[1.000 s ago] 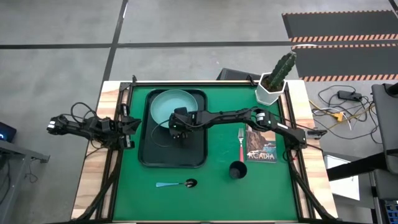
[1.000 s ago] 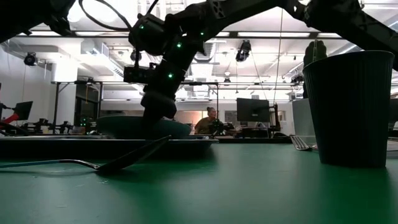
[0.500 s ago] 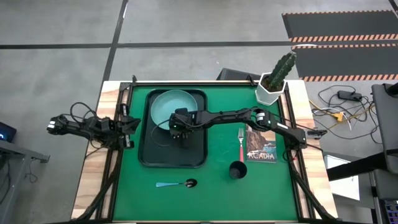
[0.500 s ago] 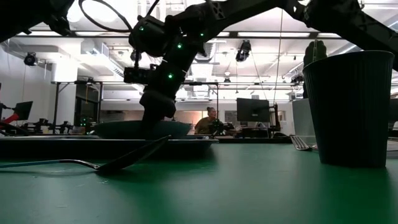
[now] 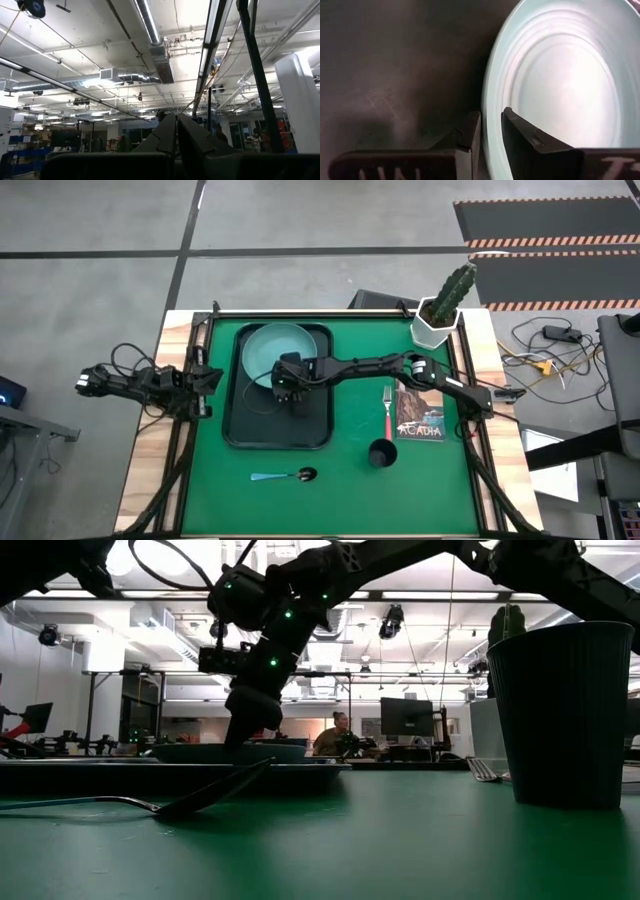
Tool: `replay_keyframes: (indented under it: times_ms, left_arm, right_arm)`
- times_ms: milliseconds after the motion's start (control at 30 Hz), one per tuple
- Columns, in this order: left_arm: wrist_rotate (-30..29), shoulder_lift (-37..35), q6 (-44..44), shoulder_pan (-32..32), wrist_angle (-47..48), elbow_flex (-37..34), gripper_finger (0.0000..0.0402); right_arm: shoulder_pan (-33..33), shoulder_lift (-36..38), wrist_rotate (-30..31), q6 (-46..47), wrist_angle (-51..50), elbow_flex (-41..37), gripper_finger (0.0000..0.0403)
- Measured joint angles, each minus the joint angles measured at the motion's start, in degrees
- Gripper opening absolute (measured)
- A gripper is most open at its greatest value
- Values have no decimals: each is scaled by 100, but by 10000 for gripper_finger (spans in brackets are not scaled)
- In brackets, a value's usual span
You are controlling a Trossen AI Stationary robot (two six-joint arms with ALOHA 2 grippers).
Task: Pick and place plate/cup/fork/spoon on tray
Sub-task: Put the green plate on the black serving tray
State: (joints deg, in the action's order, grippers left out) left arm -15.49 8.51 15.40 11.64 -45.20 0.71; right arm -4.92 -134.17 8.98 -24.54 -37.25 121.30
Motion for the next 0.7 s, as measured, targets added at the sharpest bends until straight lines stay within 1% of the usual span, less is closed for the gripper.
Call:
replay_keyframes:
  times_ms: [200, 367, 700]
  left_arm:
    - [0, 4, -2, 0, -78, 0, 0]
    - [0, 7, -2, -2, -80, 0, 0]
    - [0, 7, -2, 0, -87, 0, 0]
  right_arm:
    - [-39, 0, 0, 145, 49, 0, 66]
    - [-47, 0, 2, -1, 70, 0, 66]
    - [-47, 0, 2, -2, 67, 0, 68]
